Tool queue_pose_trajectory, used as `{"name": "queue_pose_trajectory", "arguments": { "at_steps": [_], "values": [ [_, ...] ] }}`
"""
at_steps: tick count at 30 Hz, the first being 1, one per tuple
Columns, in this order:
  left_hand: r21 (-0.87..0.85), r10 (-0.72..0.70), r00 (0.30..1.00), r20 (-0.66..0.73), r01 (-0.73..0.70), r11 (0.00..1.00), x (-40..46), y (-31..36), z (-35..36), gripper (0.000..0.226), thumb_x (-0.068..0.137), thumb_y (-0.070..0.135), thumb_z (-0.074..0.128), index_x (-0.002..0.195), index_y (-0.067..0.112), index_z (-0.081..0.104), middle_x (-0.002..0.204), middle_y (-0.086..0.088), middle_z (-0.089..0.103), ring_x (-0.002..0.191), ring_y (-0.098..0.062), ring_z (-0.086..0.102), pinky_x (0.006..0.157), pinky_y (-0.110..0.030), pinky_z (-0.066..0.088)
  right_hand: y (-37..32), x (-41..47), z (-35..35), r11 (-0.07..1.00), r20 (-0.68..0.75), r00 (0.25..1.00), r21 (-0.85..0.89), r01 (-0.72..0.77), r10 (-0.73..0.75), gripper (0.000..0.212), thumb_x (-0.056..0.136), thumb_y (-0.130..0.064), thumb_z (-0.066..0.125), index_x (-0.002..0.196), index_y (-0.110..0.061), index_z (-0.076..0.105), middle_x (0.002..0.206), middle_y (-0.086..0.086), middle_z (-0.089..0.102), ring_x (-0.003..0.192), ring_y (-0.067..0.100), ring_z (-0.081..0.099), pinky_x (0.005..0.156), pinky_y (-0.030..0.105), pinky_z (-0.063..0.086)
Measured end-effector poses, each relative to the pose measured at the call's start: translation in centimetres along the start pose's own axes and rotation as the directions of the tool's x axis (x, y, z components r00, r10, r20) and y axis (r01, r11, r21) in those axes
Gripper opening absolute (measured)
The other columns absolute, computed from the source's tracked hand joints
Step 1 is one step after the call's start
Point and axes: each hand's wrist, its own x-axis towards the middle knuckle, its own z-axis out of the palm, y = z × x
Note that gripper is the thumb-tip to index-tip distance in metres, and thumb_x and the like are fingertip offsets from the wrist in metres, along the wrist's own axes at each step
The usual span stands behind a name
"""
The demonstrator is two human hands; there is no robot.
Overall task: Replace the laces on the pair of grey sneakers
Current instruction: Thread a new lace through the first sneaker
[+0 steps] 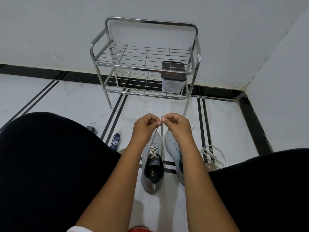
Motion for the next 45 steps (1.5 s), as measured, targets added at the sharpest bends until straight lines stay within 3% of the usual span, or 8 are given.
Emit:
{"name": "queue_pose_trajectory", "arguments": {
  "at_steps": [9,16,21,26,30,36,45],
  "values": [
    [-0.023,0.005,1.000,-0.004,-0.005,1.000,0.1,-0.3,0.1,0.006,0.084,0.010,0.070,0.083,0.015,0.068,0.078,-0.002,0.066,0.076,-0.013,0.060,0.081,-0.033,0.053,0.1,-0.1,0.3,0.999,0.043,0.999,-0.040,-0.007,0.008,0.005,0.090,-0.016,0.065,0.093,-0.014,0.068,0.083,-0.008,0.066,0.074,0.000,0.057,0.069,0.016,0.045],
    [0.032,0.006,1.000,0.001,-0.006,0.999,-0.1,-0.7,0.5,0.006,0.085,0.021,0.071,0.087,0.015,0.073,0.077,0.007,0.070,0.077,-0.008,0.064,0.079,-0.029,0.051,0.2,-0.1,0.8,0.996,0.036,0.999,-0.093,0.011,-0.008,0.005,0.091,-0.018,0.062,0.094,-0.018,0.066,0.087,0.000,0.068,0.083,0.011,0.059,0.077,0.021,0.046],
    [0.008,-0.032,0.998,-0.048,0.032,0.999,-0.1,-0.8,0.4,0.006,0.083,0.022,0.073,0.085,0.016,0.072,0.080,0.005,0.071,0.081,-0.009,0.065,0.082,-0.028,0.050,-0.4,0.2,-0.1,0.999,-0.030,0.999,0.034,-0.014,0.015,0.016,0.090,-0.024,0.066,0.104,-0.018,0.072,0.100,-0.008,0.072,0.089,0.003,0.063,0.077,0.020,0.051],
    [0.002,-0.048,0.999,-0.022,0.048,0.999,-0.2,-0.5,0.4,0.009,0.083,0.027,0.073,0.082,0.018,0.074,0.083,0.002,0.073,0.087,-0.013,0.068,0.084,-0.031,0.052,-0.5,0.2,-0.3,0.999,0.049,0.999,-0.051,-0.005,0.008,0.011,0.087,-0.017,0.069,0.097,-0.015,0.074,0.091,-0.006,0.073,0.079,0.001,0.062,0.068,0.010,0.045],
    [-0.013,-0.049,0.999,-0.007,0.049,0.999,-0.3,-0.3,0.3,0.012,0.082,0.030,0.073,0.081,0.018,0.074,0.083,0.000,0.073,0.089,-0.017,0.068,0.085,-0.032,0.052,-0.3,-0.1,0.2,0.999,0.049,0.999,-0.051,0.014,-0.012,0.006,0.087,-0.015,0.069,0.090,-0.016,0.073,0.078,-0.003,0.071,0.080,0.006,0.063,0.069,0.010,0.046],
    [-0.010,-0.058,0.998,0.007,0.058,0.998,-0.4,-0.2,0.1,0.005,0.082,0.021,0.074,0.084,0.017,0.076,0.084,0.000,0.074,0.090,-0.019,0.069,0.089,-0.037,0.053,-0.4,-0.2,0.3,0.999,0.019,1.000,0.042,-0.020,0.019,0.007,0.086,-0.014,0.070,0.092,-0.013,0.073,0.077,-0.010,0.070,0.069,-0.009,0.061,0.062,0.004,0.044],
    [0.025,-0.004,1.000,0.014,0.003,1.000,-0.4,0.0,0.2,0.010,0.083,0.020,0.073,0.076,0.027,0.072,0.075,0.011,0.070,0.082,-0.011,0.067,0.084,-0.031,0.052,-0.2,0.0,0.2,0.999,0.023,1.000,0.038,-0.014,0.013,0.005,0.087,-0.014,0.068,0.090,-0.014,0.072,0.079,-0.007,0.070,0.069,-0.008,0.061,0.062,0.006,0.045]
  ]
}}
